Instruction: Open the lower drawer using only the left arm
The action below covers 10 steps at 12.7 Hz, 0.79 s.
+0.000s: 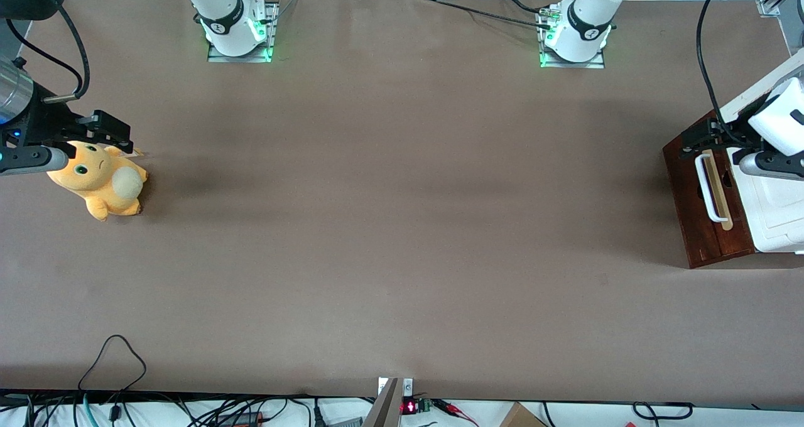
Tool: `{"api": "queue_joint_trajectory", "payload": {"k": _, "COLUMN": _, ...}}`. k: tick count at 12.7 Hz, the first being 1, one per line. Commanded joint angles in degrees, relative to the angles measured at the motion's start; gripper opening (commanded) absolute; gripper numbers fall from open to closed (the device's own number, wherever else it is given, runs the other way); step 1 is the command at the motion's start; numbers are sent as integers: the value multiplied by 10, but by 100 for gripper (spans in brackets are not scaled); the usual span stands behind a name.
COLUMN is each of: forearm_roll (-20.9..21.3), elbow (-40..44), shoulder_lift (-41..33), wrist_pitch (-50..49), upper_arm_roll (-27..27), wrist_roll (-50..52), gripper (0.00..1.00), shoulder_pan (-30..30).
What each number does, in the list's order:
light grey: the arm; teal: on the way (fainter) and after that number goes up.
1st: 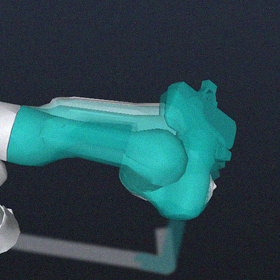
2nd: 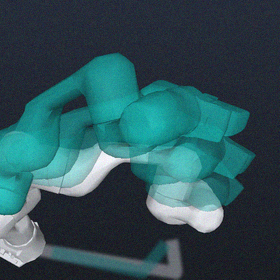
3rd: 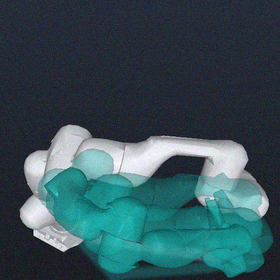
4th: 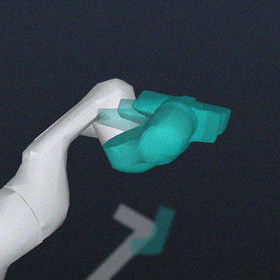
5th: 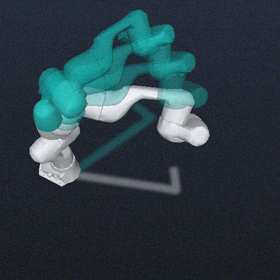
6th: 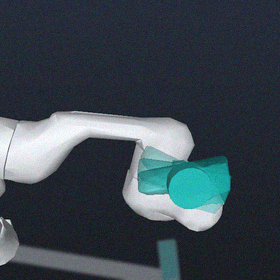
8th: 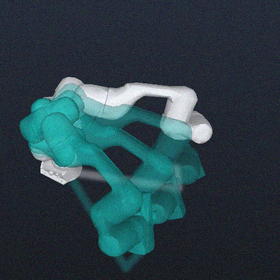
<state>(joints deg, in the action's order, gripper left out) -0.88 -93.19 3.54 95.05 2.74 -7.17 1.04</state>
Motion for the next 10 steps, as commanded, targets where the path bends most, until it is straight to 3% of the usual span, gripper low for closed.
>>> {"api": "queue_joint_trajectory", "payload": {"k": 1, "forearm_roll": -4, "elbow": 15, "shoulder_lift": 1, "wrist_pitch": -26, "upper_arm_roll": 0, "wrist_roll": -16, "gripper": 100, "shoulder_pan": -1}}
{"api": "queue_joint_trajectory", "payload": {"k": 10, "forearm_roll": -11, "elbow": 20, "shoulder_lift": 2, "wrist_pitch": -33, "upper_arm_roll": -1, "wrist_roll": -21, "gripper": 100, "shoulder_pan": -1}}
